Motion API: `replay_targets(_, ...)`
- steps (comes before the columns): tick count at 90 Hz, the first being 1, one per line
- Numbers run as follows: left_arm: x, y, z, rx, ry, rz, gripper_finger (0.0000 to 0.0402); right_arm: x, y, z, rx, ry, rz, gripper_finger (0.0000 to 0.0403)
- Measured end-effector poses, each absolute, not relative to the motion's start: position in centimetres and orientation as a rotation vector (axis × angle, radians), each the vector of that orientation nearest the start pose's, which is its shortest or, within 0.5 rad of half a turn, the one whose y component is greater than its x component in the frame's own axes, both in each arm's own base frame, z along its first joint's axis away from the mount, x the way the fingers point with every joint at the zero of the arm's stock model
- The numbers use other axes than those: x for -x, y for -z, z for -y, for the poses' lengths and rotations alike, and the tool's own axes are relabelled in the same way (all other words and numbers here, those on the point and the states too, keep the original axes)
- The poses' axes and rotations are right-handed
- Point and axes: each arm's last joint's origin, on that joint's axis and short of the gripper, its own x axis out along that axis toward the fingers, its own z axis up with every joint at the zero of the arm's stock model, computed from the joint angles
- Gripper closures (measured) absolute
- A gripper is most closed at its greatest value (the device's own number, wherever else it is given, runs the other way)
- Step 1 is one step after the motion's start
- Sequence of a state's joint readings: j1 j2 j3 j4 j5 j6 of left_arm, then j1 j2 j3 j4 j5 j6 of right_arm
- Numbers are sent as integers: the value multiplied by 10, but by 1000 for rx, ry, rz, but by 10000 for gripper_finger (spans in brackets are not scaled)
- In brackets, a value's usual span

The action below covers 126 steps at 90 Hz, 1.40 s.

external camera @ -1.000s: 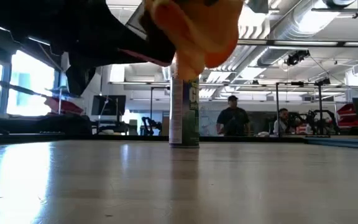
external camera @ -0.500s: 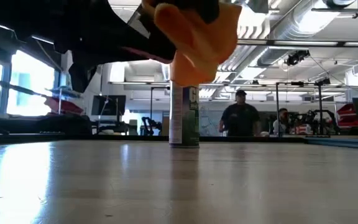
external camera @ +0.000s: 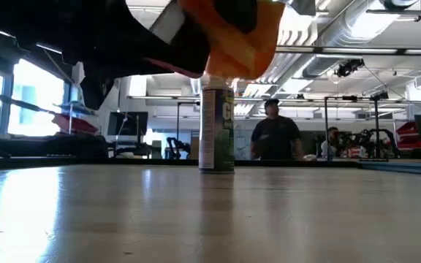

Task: Apply microfiber cloth
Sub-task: Wipe the phone with the microfiber towel

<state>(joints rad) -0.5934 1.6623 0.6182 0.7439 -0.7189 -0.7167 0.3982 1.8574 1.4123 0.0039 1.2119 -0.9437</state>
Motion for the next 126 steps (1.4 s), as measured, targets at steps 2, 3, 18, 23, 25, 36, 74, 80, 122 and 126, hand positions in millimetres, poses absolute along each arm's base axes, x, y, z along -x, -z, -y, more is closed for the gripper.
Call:
replay_targets(2, -263, -159, 155, 528, -199, -178, 385, -388, -275, -134, 1210, 609, -687, 403)
replay_targets(3, -263, -159, 155, 527, -199, -177, 385, -387, -277, -133, 1210, 609, -688, 403)
replay_targets(18, -262, -161, 158, 514, -194, -159, 385, -354, -312, -128, 1106, 623, -659, 403)
replay_targets(23, -262, -162, 158, 520, -192, -151, 385, -339, -324, -126, 1047, 626, -648, 403)
replay_targets(25, -262, -162, 158, 518, -192, -151, 385, -333, -329, -124, 1019, 629, -642, 403)
replay_targets(36, -263, -165, 158, 470, -180, -127, 385, -298, -349, -116, 830, 599, -608, 403)
replay_targets(74, -276, -186, 167, -623, -102, -165, 385, -269, -340, -115, 412, 249, -780, 403)
replay_targets(80, -280, -189, 169, -833, -92, -201, 385, -273, -335, -118, 393, 195, -800, 403)
replay_targets(122, -299, -202, 171, -1562, -348, -512, 385, -313, -312, -148, 340, -194, -735, 403)
replay_targets(126, -302, -199, 172, -1577, -336, -519, 385, -319, -308, -151, 349, -201, -717, 403)
